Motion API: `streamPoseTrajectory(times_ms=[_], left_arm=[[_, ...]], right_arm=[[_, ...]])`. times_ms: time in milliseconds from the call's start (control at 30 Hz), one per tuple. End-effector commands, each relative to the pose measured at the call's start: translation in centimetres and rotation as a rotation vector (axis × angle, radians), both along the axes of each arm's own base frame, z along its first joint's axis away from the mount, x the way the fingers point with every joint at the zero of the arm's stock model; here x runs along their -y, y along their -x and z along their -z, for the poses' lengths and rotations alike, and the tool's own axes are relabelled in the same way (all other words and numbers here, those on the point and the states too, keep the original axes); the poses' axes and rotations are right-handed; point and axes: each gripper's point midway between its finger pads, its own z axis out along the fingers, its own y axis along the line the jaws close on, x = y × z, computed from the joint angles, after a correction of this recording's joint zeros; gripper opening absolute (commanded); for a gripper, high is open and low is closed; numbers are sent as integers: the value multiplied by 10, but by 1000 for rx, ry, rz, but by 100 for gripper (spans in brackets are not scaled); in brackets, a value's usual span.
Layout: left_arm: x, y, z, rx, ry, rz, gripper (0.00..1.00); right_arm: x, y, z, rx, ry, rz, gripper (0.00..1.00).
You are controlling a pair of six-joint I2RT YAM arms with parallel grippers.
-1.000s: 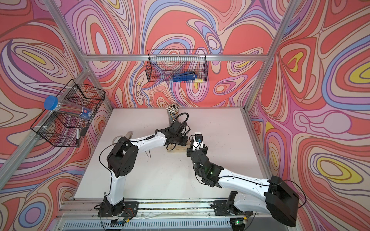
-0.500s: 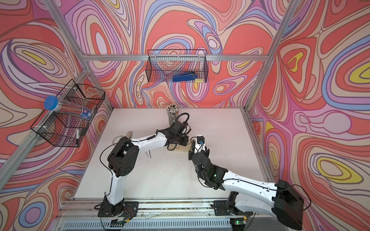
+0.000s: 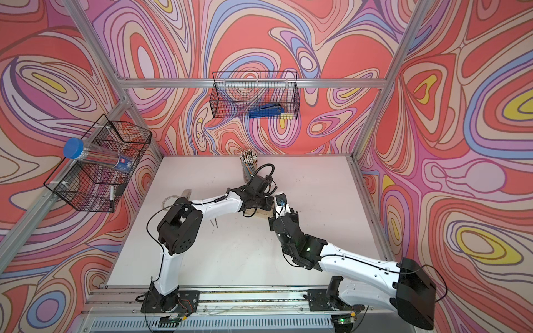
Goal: Use a claw hammer to pull out a nail
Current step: Remove the nail from the mounting plate.
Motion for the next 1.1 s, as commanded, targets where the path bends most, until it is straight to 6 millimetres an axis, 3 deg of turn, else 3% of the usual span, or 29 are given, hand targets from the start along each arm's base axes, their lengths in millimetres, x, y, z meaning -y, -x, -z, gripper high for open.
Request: streamPoseTrajectory(times_ms=[0,400,767,833,1067], left_arm=[[-174,169,192,-683,-699,-32,24],[-168,165,188,-660,-657,-46,24],[-168,167,190,-670,-657,-42,23],[-168,168,190,-675,-657,-39,23],[-166,167,190,-676,-654,-37,23]], right_arm=[[-27,12,-59,118,-3,-143,0],[17,28,-132,231,-33,-82,0],[19,27,-144,277,-22,-67,0],[18,27,-130,247,-25,-71,0],[29,32,-36,30,-113,-21,0]])
